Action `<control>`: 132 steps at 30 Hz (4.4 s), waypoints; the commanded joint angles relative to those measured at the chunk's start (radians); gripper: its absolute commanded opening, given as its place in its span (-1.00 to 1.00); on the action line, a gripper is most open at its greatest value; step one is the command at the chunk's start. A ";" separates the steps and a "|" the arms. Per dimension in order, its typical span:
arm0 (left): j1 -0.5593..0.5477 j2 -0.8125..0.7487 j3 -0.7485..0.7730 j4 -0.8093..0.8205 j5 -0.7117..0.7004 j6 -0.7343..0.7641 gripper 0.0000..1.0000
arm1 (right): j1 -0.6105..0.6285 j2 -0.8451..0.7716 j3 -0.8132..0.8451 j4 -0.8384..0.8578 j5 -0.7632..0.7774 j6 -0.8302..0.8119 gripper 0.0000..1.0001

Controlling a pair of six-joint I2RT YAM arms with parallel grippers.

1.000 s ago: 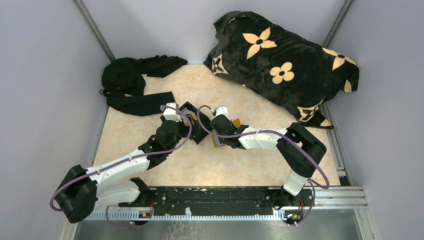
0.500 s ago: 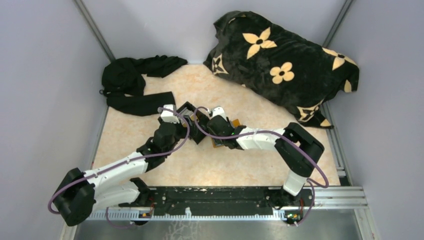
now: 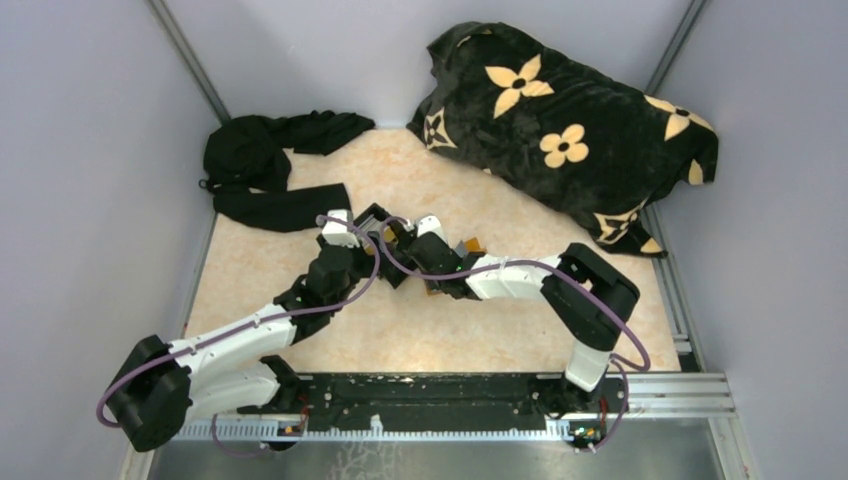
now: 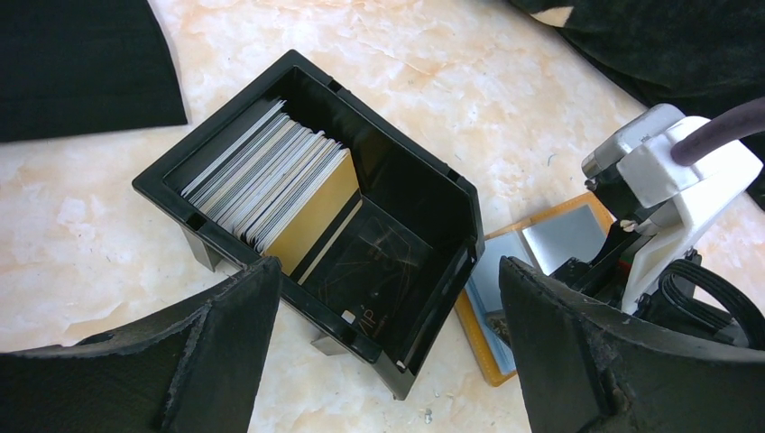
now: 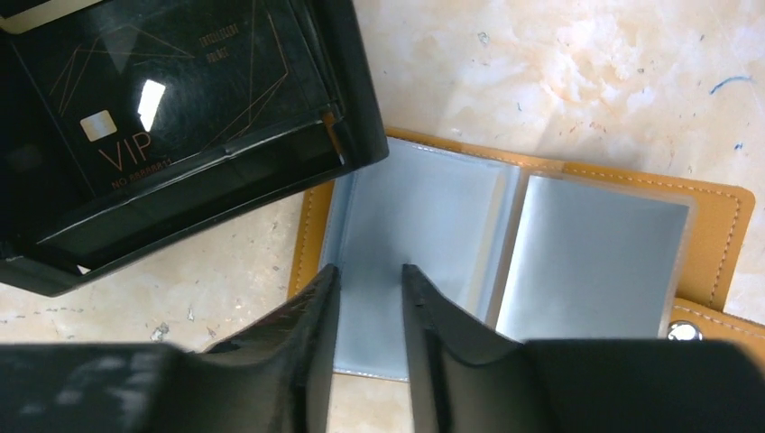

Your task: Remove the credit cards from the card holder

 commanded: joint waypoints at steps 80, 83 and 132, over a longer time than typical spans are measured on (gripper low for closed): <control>-0.175 0.717 0.413 0.043 0.250 0.017 0.76 | -0.280 -0.622 -0.500 0.315 -0.323 0.396 -0.99; -0.175 0.712 0.407 0.031 0.219 0.023 0.76 | -0.281 -0.633 -0.502 0.313 -0.318 0.392 -1.00; -0.154 0.751 0.503 -0.152 0.256 0.010 0.77 | -0.287 -0.795 -0.561 0.281 -0.265 0.316 -0.08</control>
